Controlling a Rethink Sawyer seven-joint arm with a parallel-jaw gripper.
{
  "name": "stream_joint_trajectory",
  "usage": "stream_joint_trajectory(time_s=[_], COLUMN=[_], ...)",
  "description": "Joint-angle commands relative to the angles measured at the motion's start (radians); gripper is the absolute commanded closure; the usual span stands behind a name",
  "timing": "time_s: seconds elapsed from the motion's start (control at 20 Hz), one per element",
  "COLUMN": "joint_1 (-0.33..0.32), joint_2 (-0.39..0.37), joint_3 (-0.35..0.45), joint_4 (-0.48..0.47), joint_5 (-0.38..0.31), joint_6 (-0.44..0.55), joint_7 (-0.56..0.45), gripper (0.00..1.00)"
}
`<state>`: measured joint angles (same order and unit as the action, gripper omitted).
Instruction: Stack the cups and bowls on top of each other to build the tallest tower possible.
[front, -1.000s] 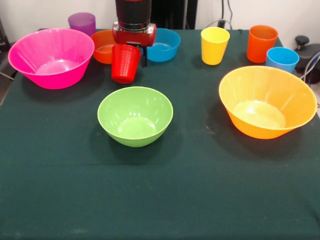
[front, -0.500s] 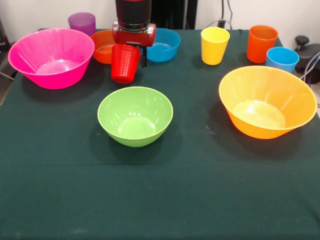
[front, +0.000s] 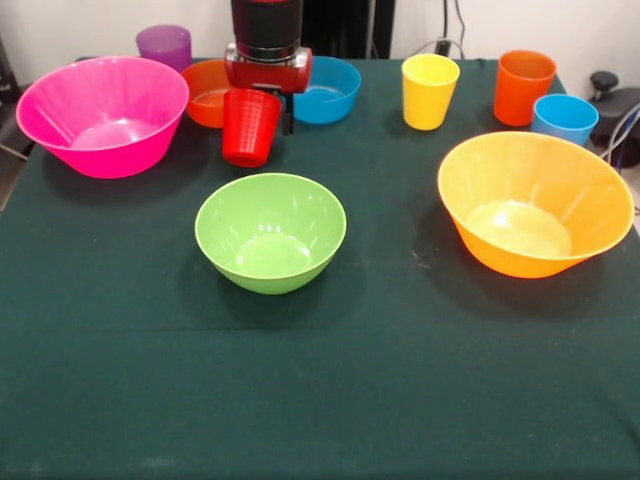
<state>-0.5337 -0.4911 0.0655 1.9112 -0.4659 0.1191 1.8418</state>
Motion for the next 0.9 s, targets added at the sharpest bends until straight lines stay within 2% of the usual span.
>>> stream_joint_trajectory(time_s=[0.05,0.9], joint_1=[0.018,0.013], joint_2=[0.046,0.055], joint_3=[0.070,0.077], joint_4=[-0.096,-0.101], joint_5=[-0.033,-0.031], joint_6=[0.030,0.031], joint_7=[0.022,0.020], gripper=[0.00,0.00])
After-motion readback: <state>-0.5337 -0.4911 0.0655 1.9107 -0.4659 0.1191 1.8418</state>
